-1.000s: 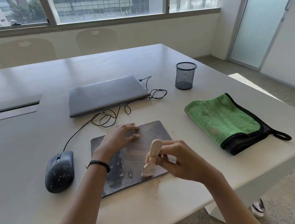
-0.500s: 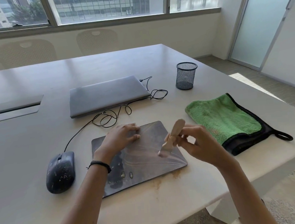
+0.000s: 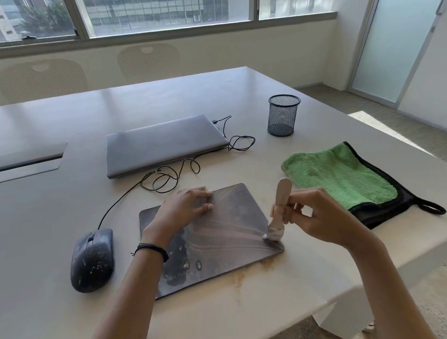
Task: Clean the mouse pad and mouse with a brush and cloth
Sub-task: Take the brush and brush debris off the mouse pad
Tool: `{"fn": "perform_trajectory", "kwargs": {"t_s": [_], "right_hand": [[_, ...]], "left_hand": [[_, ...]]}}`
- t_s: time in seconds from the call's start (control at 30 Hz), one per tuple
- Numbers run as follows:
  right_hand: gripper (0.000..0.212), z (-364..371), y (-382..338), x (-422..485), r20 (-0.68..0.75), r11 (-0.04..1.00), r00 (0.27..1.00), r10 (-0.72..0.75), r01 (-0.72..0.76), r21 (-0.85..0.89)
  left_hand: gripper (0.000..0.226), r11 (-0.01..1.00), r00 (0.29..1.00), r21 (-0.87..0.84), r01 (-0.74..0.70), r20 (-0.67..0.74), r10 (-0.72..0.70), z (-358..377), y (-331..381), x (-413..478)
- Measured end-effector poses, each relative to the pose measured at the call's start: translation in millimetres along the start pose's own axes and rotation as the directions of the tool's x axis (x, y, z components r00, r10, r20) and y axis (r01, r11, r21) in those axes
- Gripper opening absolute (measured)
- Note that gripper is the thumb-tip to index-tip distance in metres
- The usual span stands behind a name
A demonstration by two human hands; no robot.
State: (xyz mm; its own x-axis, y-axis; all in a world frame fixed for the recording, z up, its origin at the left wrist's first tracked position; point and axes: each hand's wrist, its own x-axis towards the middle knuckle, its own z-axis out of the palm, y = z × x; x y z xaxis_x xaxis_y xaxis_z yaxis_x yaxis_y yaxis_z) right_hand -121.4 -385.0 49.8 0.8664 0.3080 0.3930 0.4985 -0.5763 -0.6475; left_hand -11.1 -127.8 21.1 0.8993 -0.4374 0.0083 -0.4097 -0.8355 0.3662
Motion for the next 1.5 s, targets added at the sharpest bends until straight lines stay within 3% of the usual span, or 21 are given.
{"fn": "perform_trajectory", "kwargs": {"t_s": [0.1,0.23,0.4,0.57,0.67,0.87,0.97,1.1,1.4,1.5], "right_hand": [[0.016,-4,-4,-2,0.033,1.0,0.999,-0.009,0.008,0.022],[0.016,-5,-4,-1,-0.059,1.0,0.998,-0.023,0.023,-0.003],[0.019,-5,1,-4,0.019,0.999,0.999,0.03,-0.029,-0.037],[0.019,0,4,-1,-0.089,0.999,0.996,-0.009,0.004,-0.054],[0.027,7,5,-3,-0.053,0.998,0.998,-0.025,0.022,-0.056],[0.018,23,-12,-2,-0.031,0.999,0.998,-0.045,0.045,0.005],[0.027,38,-22,-1,0.018,0.997,0.997,-0.071,0.071,0.018],[0.033,44,-35,1,0.058,0.994,0.993,-0.099,0.096,0.053],[0.016,67,-55,23,-0.089,0.991,0.991,-0.097,0.105,0.087],[0.031,82,-61,38,-0.111,0.989,0.987,-0.114,0.124,0.086]], "left_hand": [[0.04,1.0,1.0,-0.003,-0.011,-0.01,0.011,0,1,0],[0.04,1.0,1.0,0.007,-0.006,-0.008,0.007,0,1,0],[0.04,1.0,1.0,0.005,-0.014,-0.005,0.014,0,1,0],[0.04,1.0,1.0,0.011,-0.022,-0.009,0.022,-1,2,-2],[0.039,0.999,0.999,0.011,-0.03,-0.018,0.03,-1,4,-3],[0.039,0.999,0.999,0.003,-0.035,-0.032,0.035,1,1,-1],[0.04,0.999,0.998,0.007,-0.035,-0.046,0.035,1,-1,-1],[0.038,0.998,0.993,0.002,-0.066,-0.098,0.066,0,-3,-4],[0.035,0.989,0.949,-0.091,-0.117,-0.304,0.084,-33,-35,-28],[0.036,0.988,0.924,-0.079,-0.134,-0.369,0.096,-43,-51,-48]]}}
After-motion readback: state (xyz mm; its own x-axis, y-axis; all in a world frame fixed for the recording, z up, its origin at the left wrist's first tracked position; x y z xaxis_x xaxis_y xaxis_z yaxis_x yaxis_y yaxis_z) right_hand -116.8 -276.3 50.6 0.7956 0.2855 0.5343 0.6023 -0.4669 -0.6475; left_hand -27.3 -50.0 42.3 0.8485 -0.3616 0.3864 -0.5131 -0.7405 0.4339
